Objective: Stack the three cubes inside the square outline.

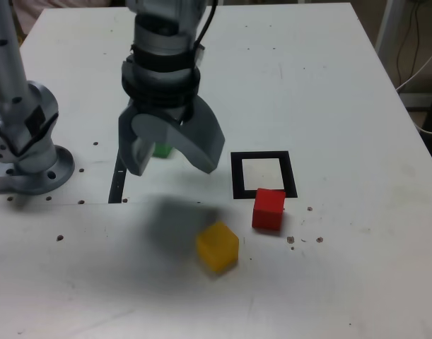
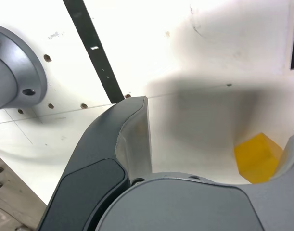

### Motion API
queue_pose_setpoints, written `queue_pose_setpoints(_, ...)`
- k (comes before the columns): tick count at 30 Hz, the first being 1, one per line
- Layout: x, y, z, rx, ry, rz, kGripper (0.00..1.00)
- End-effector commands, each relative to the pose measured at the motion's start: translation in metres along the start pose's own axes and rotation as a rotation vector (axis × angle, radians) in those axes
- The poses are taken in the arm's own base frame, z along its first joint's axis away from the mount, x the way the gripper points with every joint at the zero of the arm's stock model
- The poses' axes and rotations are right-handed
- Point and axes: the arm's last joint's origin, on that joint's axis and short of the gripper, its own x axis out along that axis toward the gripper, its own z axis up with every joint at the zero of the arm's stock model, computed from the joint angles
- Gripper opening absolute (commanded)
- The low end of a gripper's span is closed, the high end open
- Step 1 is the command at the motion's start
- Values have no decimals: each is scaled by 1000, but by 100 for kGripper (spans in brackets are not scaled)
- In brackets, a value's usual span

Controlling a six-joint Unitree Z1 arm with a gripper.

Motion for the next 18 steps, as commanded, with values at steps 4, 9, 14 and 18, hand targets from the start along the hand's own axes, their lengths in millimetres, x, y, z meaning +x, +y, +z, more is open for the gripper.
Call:
queue_pose_setpoints(4, -7, -9, 15, 19, 0, 8, 99)
queue_pose_setpoints(9, -13, -16, 33, 33, 8, 16, 99)
queue_pose_setpoints(14, -22, -18, 48, 35, 13, 27, 99)
queue_pose_setpoints(18, -30, -19, 57, 35, 14, 35, 99)
